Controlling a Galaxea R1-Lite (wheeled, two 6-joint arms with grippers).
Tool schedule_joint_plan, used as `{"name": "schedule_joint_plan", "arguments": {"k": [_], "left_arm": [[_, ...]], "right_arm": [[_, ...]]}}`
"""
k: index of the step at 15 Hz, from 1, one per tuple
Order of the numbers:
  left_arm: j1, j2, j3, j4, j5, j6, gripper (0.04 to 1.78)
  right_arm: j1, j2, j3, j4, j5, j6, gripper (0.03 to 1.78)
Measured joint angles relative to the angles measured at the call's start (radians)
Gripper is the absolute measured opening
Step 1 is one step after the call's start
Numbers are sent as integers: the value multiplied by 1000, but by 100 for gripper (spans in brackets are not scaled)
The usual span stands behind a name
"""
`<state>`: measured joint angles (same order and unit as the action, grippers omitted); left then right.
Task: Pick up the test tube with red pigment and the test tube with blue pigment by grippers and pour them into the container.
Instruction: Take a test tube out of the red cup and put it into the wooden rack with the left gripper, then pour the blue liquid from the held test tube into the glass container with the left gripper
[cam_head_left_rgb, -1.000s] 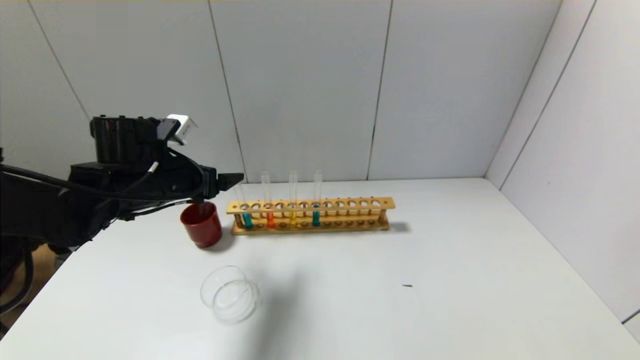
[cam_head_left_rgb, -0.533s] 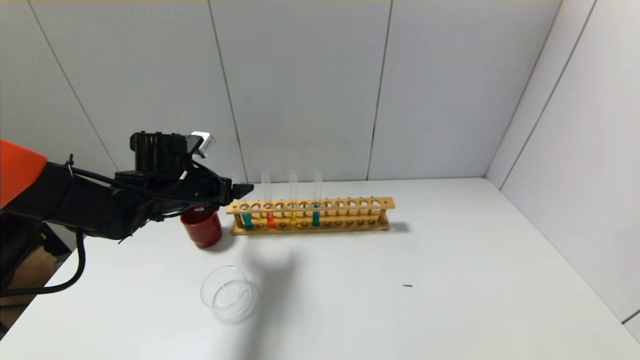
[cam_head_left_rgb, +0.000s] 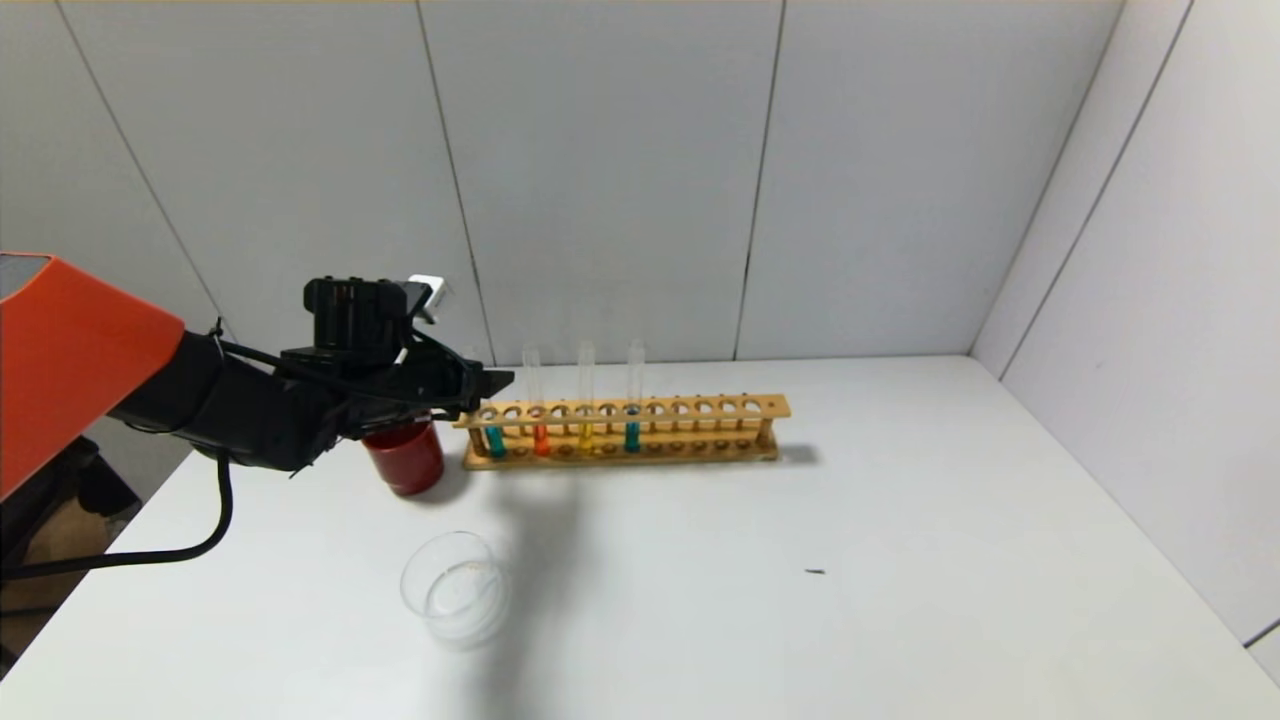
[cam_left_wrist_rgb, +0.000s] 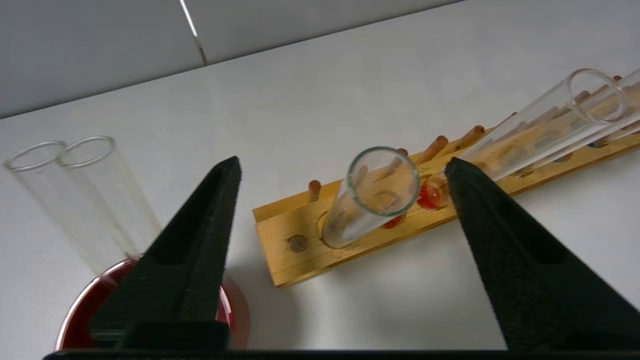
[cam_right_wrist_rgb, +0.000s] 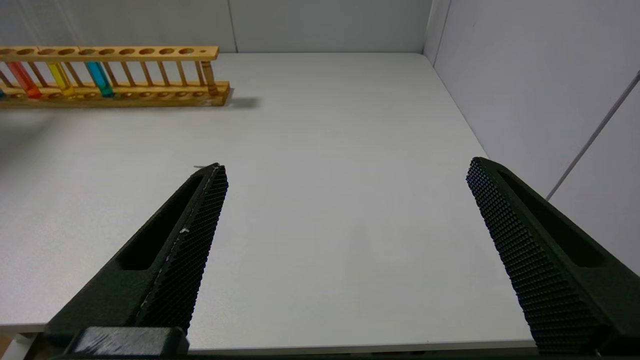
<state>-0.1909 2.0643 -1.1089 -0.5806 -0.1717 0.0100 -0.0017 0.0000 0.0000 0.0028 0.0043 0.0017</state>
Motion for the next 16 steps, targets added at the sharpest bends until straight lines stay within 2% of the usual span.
{"name": "schedule_joint_plan", "arguments": {"k": [1,4,6,8,16], "left_arm": [[-5,5,-5,0,-1,0,124],[-9,12,-9,0,0,-1,66],[-12,14,-10,0,-1,-1,38],[-17,14,-13,-1,1,-1,32],[-21,-65,-84,54,74,3,32]], "right_arm": [[0,0,0,0,0,0,175],[0,0,0,0,0,0,175],[0,0,0,0,0,0,175],[0,0,0,0,0,0,175],[0,0,0,0,0,0,175]]}}
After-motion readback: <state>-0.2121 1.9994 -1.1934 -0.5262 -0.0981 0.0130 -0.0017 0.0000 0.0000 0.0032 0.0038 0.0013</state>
